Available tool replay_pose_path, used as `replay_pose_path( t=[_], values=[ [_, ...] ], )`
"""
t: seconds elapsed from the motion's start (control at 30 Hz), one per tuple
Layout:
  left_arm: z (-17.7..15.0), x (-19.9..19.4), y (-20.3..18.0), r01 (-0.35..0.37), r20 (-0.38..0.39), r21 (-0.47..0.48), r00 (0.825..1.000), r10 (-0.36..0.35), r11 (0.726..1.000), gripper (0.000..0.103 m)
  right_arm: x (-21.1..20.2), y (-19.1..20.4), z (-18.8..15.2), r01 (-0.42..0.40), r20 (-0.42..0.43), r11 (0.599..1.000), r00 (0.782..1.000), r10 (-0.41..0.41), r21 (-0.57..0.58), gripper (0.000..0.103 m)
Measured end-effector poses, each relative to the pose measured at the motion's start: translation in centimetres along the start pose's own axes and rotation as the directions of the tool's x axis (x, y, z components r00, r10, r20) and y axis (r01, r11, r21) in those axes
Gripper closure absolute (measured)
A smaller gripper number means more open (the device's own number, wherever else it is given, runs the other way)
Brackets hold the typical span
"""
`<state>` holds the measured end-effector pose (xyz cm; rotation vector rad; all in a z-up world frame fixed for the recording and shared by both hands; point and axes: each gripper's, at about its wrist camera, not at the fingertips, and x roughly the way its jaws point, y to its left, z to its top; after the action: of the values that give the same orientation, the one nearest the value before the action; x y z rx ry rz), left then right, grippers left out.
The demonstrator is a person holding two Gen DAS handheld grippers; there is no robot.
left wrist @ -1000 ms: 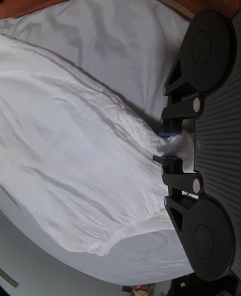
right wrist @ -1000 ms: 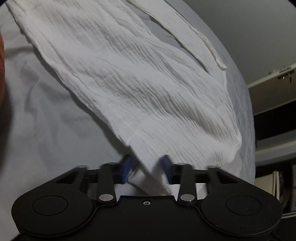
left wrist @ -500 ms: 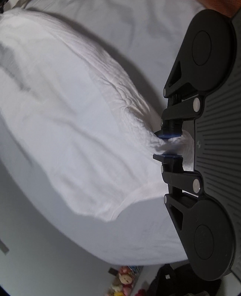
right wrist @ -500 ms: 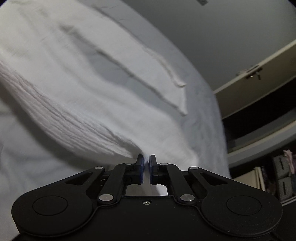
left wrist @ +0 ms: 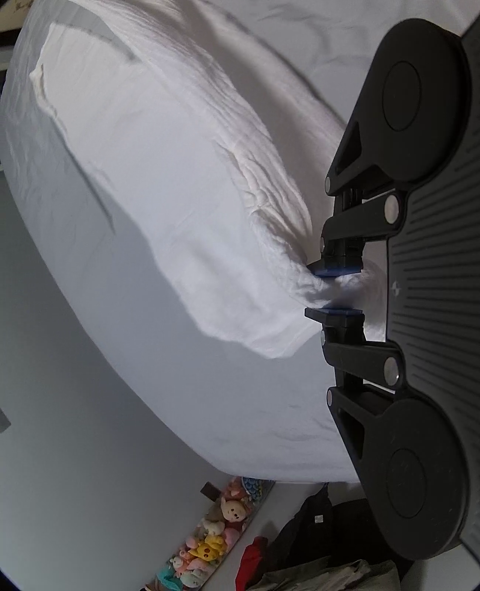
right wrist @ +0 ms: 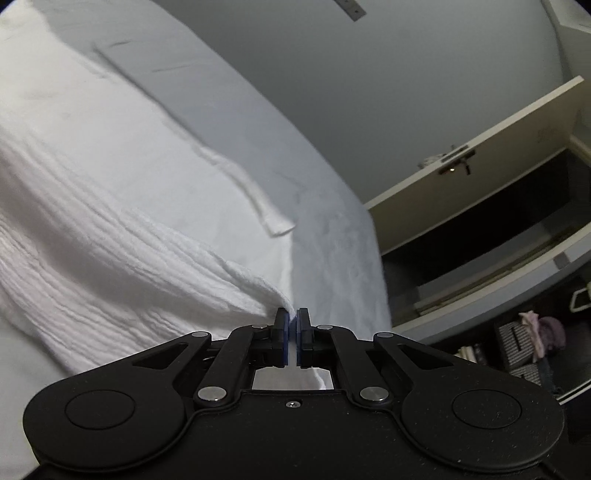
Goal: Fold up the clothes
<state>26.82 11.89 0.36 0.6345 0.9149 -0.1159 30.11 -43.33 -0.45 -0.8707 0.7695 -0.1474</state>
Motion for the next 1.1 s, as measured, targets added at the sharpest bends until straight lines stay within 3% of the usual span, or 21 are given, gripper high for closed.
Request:
replay_pose_path(
  t=[0.37,0.6,0.73,1.0,1.1],
  values=[
    [6.9,9.5,4.1,-0.013,-0.095,-0.022,0.995,0.011,1.0,0.088,12.3,0.2,10.6,0.075,-0.033,0.997,0.997,-0.074,0.027,0.102],
    [8.9,16.1,5.8,-0.03,-0.133,-0.032,0.991,0.026,0.999,0.088,21.1,3.3,16.8,0.11,-0.051,0.994,0.993,-0.11,0.004,0.102],
    [9.3,19.7,5.7,-0.026,-0.145,-0.025,0.989,0.022,0.999,0.088,25.0,4.8,18.3,0.109,-0.079,0.994,0.991,-0.109,-0.004,0.102],
    [8.0,21.1,5.4,-0.068,-0.022,-0.072,0.998,0.067,0.995,0.08,31.0,7.6,18.0,0.074,-0.142,0.996,0.987,-0.079,-0.039,0.101],
    [7.4,20.8,5.4,-0.123,-0.005,-0.133,0.992,0.123,0.984,0.058,31.5,7.5,17.7,0.027,-0.17,1.0,0.985,-0.027,-0.003,0.098]
  ],
)
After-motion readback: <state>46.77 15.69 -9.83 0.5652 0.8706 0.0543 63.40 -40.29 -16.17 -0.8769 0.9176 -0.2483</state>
